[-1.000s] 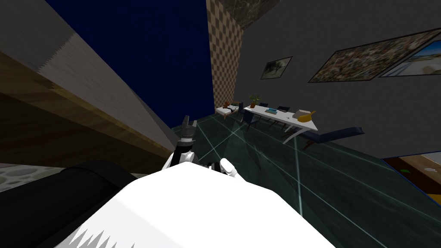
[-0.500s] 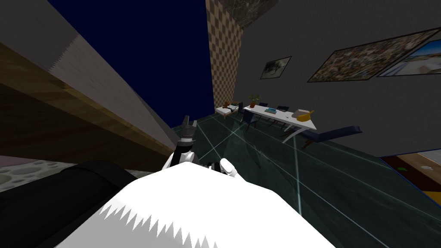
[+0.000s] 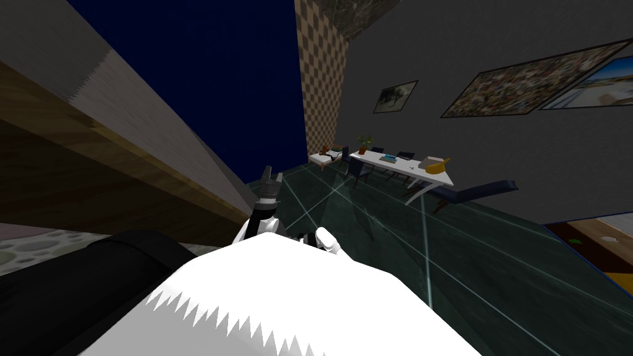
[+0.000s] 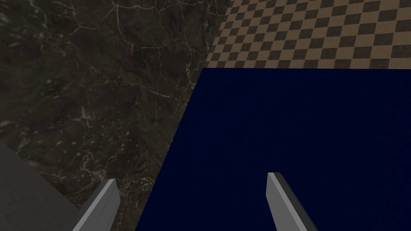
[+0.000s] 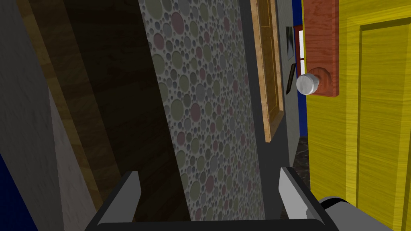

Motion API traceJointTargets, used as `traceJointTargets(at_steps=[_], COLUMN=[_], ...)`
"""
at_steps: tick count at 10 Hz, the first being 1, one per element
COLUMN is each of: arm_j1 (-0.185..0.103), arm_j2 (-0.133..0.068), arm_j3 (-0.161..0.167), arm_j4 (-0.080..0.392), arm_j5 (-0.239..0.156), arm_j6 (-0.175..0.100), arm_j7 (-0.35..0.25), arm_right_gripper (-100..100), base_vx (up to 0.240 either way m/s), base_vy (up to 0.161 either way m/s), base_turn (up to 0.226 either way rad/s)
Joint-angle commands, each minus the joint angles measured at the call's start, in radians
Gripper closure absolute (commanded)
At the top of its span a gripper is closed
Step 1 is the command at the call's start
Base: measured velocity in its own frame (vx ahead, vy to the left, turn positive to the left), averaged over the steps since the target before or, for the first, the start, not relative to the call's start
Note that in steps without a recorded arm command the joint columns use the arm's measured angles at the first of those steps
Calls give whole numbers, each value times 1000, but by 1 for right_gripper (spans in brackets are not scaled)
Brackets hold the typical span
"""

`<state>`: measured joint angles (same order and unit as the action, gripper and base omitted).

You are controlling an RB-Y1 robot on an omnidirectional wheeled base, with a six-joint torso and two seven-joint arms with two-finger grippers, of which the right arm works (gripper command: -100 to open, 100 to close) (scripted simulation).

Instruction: Push the door open

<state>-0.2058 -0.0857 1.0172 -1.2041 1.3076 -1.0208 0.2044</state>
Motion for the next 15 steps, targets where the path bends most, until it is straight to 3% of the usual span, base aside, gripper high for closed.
traceJointTargets(at_steps=[1, 15], arm_j1=[0, -1], arm_j2=[0, 0], arm_j3=[0, 6], arm_j4=[0, -4], arm_j5=[0, 4], arm_j6=[0, 11], arm_j7=[-1, -15], arm_right_gripper=[-100, -100], base_vx=[-23, -26], base_vy=[3, 3], base_turn=[-17, -13])
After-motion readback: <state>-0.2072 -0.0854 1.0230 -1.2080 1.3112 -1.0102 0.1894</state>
